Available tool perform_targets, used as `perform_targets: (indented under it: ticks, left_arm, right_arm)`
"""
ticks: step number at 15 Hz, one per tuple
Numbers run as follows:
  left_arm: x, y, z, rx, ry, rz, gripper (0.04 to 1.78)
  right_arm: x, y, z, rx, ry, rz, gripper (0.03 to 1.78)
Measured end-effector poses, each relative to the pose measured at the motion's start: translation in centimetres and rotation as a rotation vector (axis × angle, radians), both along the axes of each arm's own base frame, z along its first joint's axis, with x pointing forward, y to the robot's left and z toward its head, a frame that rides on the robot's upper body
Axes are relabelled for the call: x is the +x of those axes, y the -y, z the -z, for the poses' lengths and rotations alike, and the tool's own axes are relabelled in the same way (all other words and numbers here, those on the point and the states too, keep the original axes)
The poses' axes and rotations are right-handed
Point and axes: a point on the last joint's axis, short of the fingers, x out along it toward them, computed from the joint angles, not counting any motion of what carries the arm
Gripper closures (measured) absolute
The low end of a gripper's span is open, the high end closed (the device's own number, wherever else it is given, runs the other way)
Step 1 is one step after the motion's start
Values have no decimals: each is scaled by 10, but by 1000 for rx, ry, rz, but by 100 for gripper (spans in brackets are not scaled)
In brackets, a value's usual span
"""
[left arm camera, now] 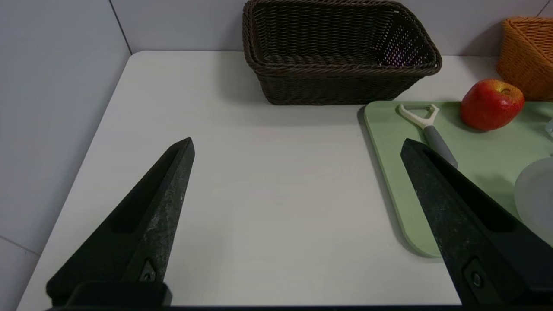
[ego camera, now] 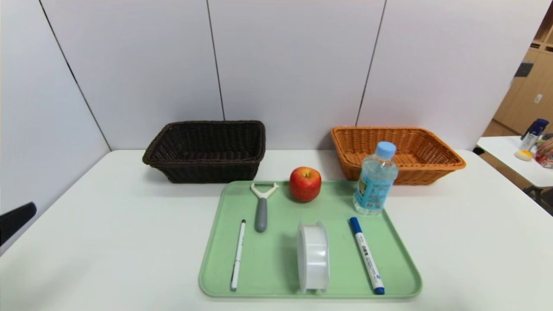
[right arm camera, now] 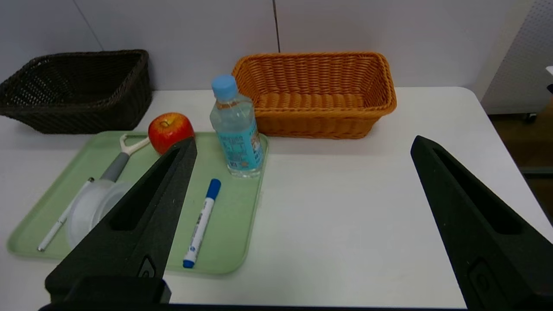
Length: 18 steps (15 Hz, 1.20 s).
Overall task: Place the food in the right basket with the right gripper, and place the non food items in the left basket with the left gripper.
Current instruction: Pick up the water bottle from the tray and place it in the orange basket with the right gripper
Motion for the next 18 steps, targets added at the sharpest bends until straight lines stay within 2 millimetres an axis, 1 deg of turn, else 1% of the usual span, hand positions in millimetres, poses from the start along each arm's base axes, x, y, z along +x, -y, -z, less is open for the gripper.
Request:
perform_targets:
  ticks: [1, 2, 3, 4, 5, 7, 8, 10, 12, 14, 16, 18]
  left_arm:
    - [13, 0, -8, -3, -17, 0, 13]
    - [25, 0, -12, -6, -40, 0, 13]
    - [33, 0, -11, -9, -66, 0, 13]
    - [38, 0, -7, -9, -93, 0, 13]
    - [42, 0, -2, -12, -123, 0, 13]
    - [45, 0, 4, -33, -155, -4, 13]
    - [46, 0, 6, -47, -166, -7, 13]
    - [47, 0, 8, -59, -177, -11, 13]
    - [48, 0, 12, -58, -191, -11, 13]
    - [49, 0, 14, -58, -200, -10, 13]
    - [50, 0, 17, -58, -215, -9, 13]
    - [51, 1, 18, -57, -223, -3, 13]
  right_arm:
    - [18, 0, -15, 7, -18, -5, 10]
    - [36, -1, -26, 10, -34, -10, 10]
    - [52, -4, -33, 11, -44, -21, 10]
    - [66, -10, -36, 14, -57, -38, 10]
    - [76, -17, -37, 21, -71, -56, 10]
    - [90, -38, -32, 41, -116, -96, 10]
    - [95, -49, -24, 41, -148, -106, 10]
    - [102, -64, 3, 17, -206, -91, 10]
    - [106, -71, 31, -8, -230, -75, 10]
    - [106, -73, 57, -25, -248, -65, 10]
    - [110, -77, 74, -24, -247, -66, 10]
    - [120, -84, 86, 7, -238, -64, 10]
